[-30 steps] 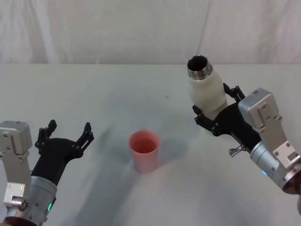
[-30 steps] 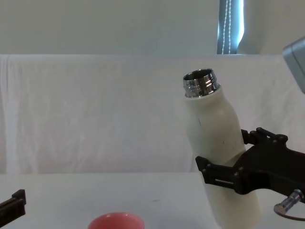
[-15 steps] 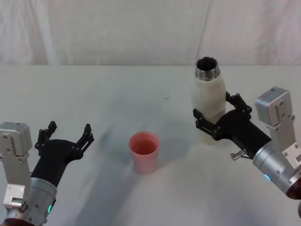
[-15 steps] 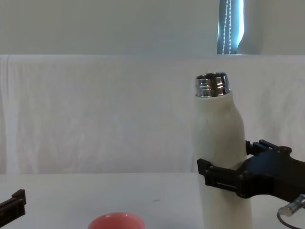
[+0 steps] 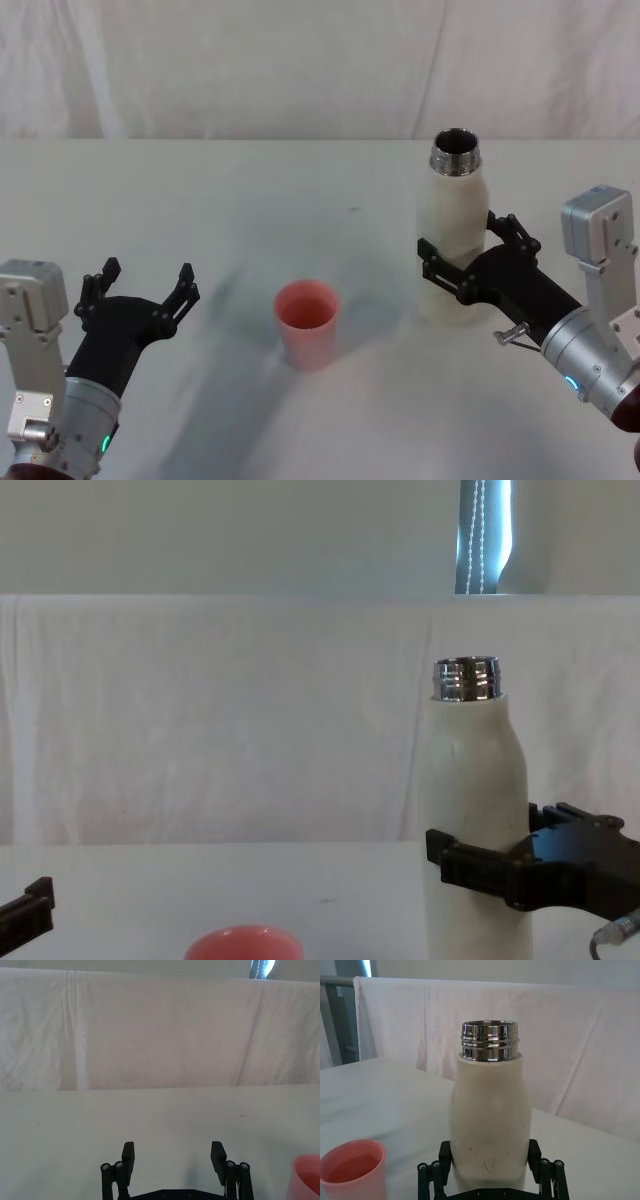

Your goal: Grasp the thermos with one hand and pour water into the cup lid.

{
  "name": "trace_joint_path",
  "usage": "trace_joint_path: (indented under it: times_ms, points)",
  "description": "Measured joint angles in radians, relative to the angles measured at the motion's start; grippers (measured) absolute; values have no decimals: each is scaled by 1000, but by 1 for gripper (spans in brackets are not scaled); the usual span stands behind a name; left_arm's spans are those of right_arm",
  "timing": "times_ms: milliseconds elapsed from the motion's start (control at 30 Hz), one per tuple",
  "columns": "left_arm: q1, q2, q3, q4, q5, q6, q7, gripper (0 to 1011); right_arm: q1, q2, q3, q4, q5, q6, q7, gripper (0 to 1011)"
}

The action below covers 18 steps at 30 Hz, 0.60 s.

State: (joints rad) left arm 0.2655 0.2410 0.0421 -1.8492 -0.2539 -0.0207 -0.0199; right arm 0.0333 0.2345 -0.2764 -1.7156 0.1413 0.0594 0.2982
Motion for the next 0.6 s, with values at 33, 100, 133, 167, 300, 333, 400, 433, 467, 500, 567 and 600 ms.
trace_joint_path:
  times_ms: [33,100,133,167,300,333,400,433,467,500,567,600]
  points:
    - [0,0,0,0,0,0,0,1001,0,0,0,1,3,0,-1,946]
    - [0,0,0,0,0,0,0,1001,-2,1,-1,3,7,0,-6,946]
    - [0,0,0,0,0,0,0,1001,-2,2,-2,5,8,-1,-12,946]
    - [0,0,0,0,0,0,0,1001,-2,2,-2,5,8,-1,-12,946]
    - [0,0,0,0,0,0,0,1001,-5,3,-5,13,13,-6,-22,946]
    - [0,0,0,0,0,0,0,1001,-6,3,-6,14,15,-7,-23,946]
    - [0,0,0,0,0,0,0,1001,-9,3,-5,16,23,-10,-26,946]
    - [0,0,0,0,0,0,0,1001,-9,2,-5,17,26,-11,-27,946]
    - [0,0,0,0,0,0,0,1001,-11,1,-5,19,30,-13,-29,946]
    - [0,0,0,0,0,0,0,1001,-11,1,-5,20,32,-15,-29,946]
    - [0,0,0,0,0,0,0,1001,-12,0,-5,21,36,-17,-31,946]
    - [0,0,0,0,0,0,0,1001,-12,-1,-4,23,40,-21,-32,946]
